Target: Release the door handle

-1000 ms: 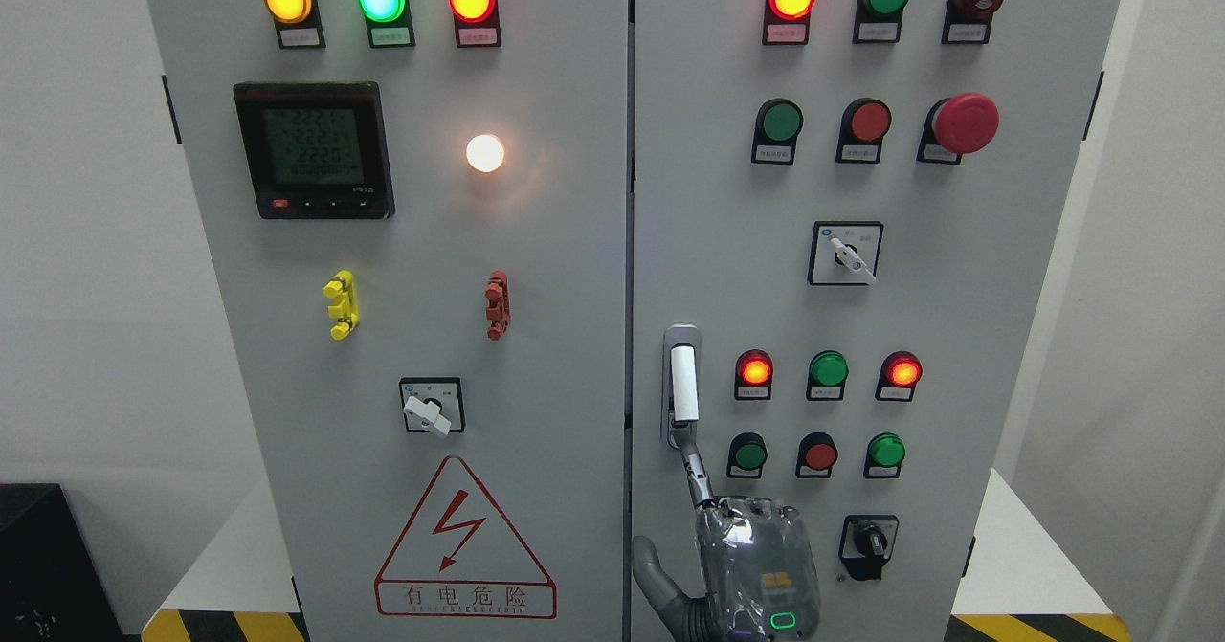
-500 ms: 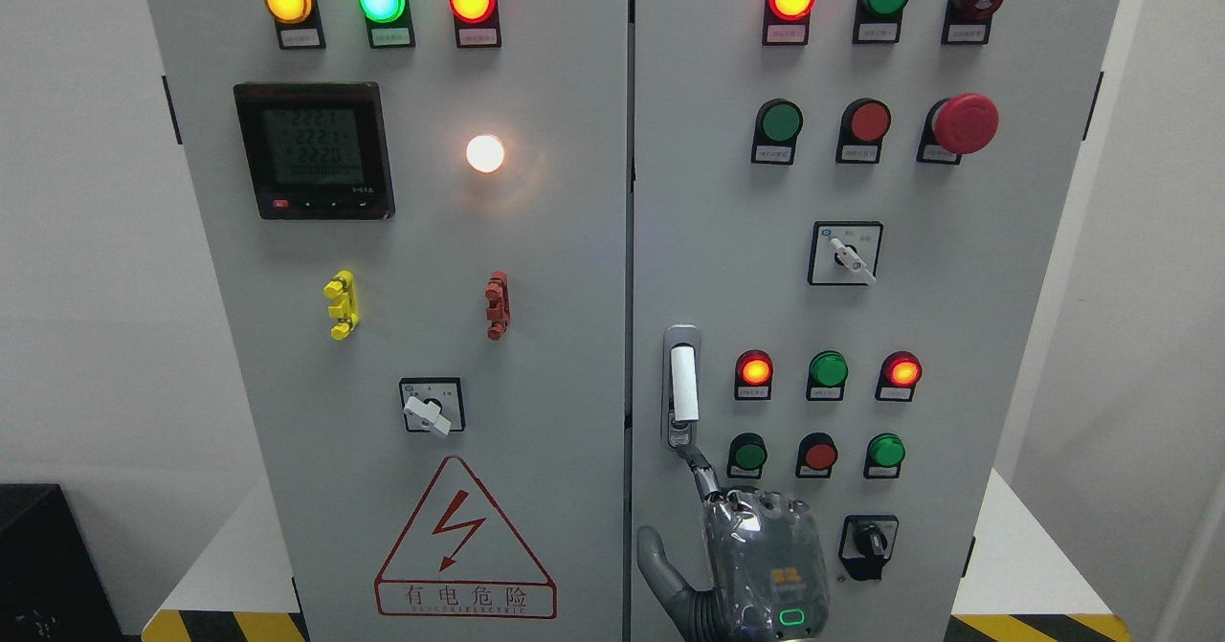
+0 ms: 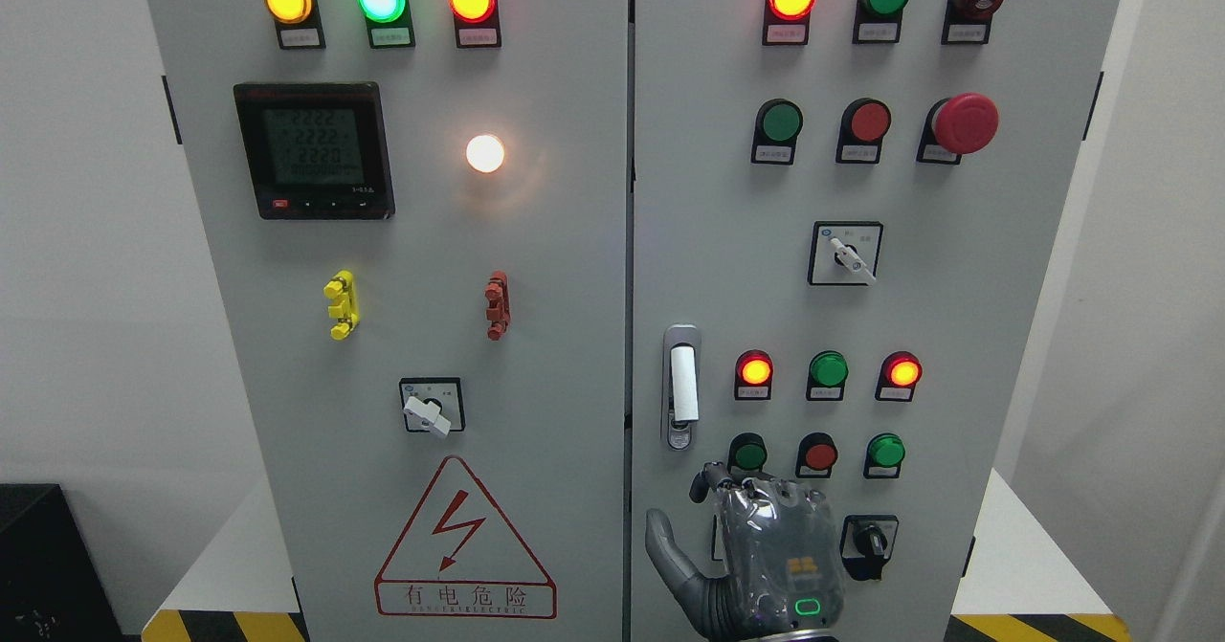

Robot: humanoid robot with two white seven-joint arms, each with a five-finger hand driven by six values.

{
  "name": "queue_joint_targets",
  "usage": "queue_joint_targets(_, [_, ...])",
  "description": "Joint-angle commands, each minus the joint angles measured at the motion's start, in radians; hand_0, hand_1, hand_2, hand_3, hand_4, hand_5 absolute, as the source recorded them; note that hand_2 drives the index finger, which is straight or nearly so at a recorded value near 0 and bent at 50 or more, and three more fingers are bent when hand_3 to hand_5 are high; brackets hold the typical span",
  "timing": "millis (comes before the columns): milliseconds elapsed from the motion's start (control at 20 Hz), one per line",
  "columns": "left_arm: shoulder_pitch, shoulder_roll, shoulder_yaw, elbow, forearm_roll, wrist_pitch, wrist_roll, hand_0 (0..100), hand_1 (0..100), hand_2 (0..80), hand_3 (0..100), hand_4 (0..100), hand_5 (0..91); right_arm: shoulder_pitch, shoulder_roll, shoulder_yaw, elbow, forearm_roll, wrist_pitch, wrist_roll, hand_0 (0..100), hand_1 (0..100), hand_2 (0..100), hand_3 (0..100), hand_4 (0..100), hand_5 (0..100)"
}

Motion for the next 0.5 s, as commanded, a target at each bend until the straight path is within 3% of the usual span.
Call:
queue_joint_targets(0, [0.0,0.0,-0.02,-0.017,0.0,0.001,0.0,0,0,2.4,9,1,0.0,-0.055,0.001,-0.03,-0.028,0.001,0.001,0.029,17,30,79,100,99,95])
queue_joint_targets(300, [0.0,0.0,-0.02,-0.017,0.0,0.0,0.0,0,0,2.3,9,1,0.0,-0.098,0.007,-0.033,-0.027,0.003,0.003,0.034,8,39,81,100,99,95])
queue_joint_targets(450, [0.0,0.0,-0.02,-0.017,0.0,0.0,0.0,0,0,2.4,9,1,0.0,-0.115,0.007,-0.033,-0.028,0.001,0.018,0.06,7,40,82,100,99,95])
